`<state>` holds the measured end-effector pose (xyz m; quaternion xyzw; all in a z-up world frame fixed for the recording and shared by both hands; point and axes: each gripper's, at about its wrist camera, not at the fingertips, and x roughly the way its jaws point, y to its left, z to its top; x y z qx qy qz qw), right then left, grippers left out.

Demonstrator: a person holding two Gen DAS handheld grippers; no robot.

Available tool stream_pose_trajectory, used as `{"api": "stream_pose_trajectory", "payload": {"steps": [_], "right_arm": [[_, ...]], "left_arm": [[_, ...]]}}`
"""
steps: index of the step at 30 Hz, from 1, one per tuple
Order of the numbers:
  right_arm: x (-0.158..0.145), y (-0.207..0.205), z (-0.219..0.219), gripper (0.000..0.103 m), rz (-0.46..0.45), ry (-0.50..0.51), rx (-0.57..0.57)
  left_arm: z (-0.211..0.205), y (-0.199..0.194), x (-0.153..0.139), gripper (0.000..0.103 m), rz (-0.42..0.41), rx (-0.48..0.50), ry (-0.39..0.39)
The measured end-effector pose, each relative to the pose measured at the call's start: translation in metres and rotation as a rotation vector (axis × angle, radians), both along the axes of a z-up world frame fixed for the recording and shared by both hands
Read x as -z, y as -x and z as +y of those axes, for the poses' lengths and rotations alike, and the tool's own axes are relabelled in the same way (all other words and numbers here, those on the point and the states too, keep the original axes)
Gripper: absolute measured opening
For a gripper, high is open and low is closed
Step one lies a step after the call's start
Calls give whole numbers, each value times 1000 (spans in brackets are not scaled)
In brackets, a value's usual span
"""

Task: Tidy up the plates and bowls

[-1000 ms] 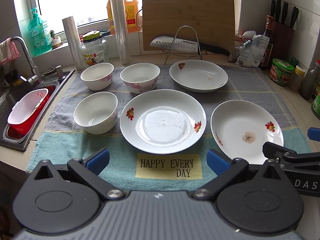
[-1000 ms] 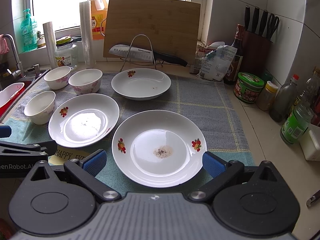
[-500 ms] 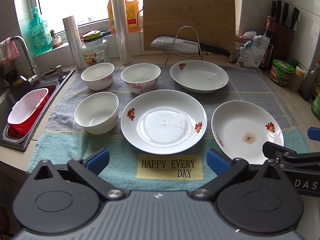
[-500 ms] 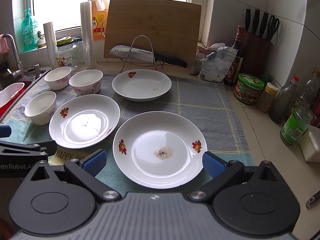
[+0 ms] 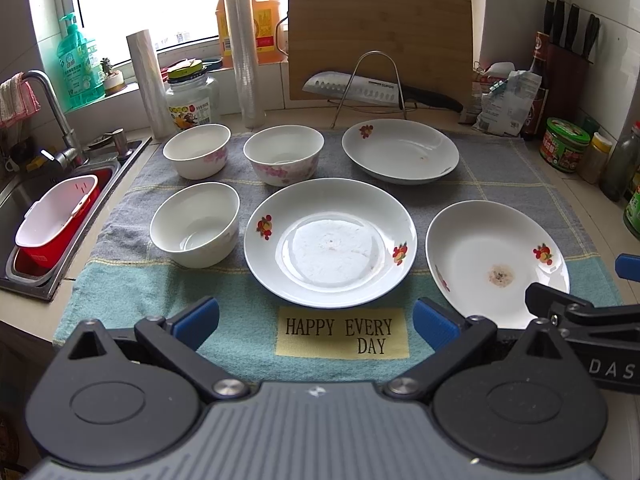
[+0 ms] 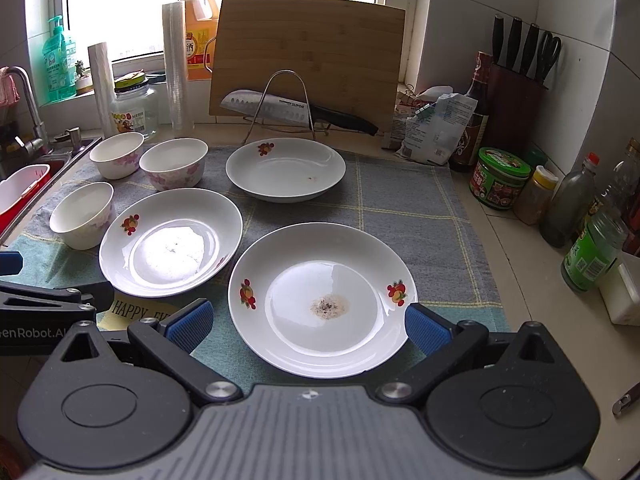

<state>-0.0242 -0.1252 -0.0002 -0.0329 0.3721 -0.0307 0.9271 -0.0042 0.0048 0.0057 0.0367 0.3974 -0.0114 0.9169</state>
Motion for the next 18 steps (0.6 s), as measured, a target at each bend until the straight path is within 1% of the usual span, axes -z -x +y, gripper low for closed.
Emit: {"api": "stream_pose_trajectory", "payload": {"steps": [18], "right_arm": [[0,-1,2,103,-2,-1,-2]], "left_arm": [[2,0,0,102,-1,1,1]]}}
